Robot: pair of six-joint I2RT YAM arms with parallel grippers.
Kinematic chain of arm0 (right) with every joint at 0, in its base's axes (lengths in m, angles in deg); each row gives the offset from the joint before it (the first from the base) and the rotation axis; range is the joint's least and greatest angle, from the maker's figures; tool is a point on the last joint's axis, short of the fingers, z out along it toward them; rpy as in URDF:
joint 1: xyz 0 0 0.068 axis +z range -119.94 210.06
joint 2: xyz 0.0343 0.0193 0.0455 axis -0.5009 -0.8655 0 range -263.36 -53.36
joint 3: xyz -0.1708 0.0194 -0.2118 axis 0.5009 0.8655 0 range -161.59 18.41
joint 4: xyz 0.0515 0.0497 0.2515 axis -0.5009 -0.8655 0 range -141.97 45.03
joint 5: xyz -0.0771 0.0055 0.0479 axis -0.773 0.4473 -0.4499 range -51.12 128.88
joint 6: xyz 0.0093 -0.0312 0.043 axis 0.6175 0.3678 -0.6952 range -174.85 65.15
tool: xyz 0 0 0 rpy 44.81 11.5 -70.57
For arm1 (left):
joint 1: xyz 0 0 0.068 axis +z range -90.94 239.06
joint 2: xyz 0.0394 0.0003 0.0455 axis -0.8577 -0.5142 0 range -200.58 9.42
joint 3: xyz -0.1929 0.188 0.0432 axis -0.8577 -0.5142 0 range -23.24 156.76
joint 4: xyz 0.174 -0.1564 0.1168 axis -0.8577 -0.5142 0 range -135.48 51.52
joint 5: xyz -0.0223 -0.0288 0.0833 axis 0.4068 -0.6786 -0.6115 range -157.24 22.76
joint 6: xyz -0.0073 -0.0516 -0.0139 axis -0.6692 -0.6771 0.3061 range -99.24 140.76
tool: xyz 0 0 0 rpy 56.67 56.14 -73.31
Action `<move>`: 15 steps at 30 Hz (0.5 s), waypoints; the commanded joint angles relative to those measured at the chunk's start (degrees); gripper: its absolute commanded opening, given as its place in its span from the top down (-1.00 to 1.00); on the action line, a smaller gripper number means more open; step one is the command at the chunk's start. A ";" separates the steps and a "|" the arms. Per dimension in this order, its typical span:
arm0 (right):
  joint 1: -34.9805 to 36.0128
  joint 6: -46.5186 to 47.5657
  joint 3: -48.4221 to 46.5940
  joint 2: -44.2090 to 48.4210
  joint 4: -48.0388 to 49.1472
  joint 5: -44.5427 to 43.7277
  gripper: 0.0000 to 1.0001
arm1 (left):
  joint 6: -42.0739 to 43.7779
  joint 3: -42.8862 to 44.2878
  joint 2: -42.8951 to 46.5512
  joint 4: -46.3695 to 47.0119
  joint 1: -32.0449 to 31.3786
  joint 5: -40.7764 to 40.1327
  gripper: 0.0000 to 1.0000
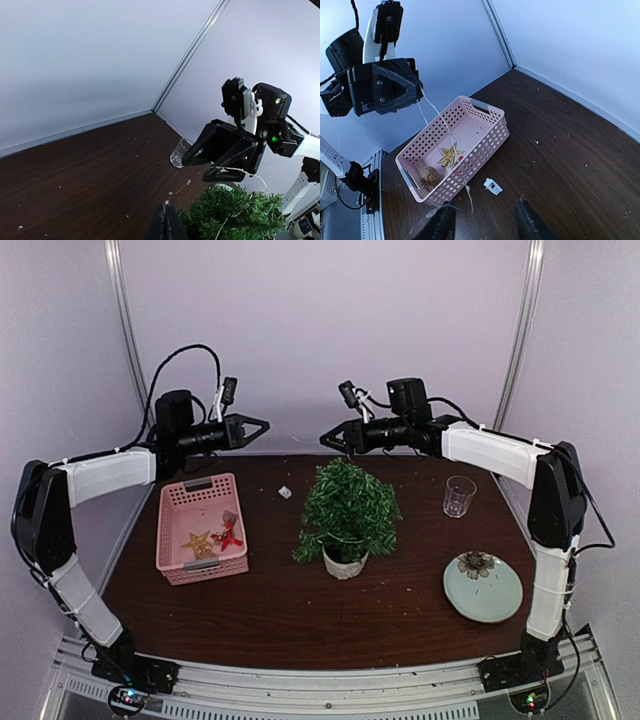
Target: Decorate the small christmas tree
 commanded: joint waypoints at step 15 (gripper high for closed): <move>0.11 10.56 1.14 6.04 -11.00 -11.05 -0.62 | 3.73 -0.54 1.70 -4.91 -0.41 -0.40 1.00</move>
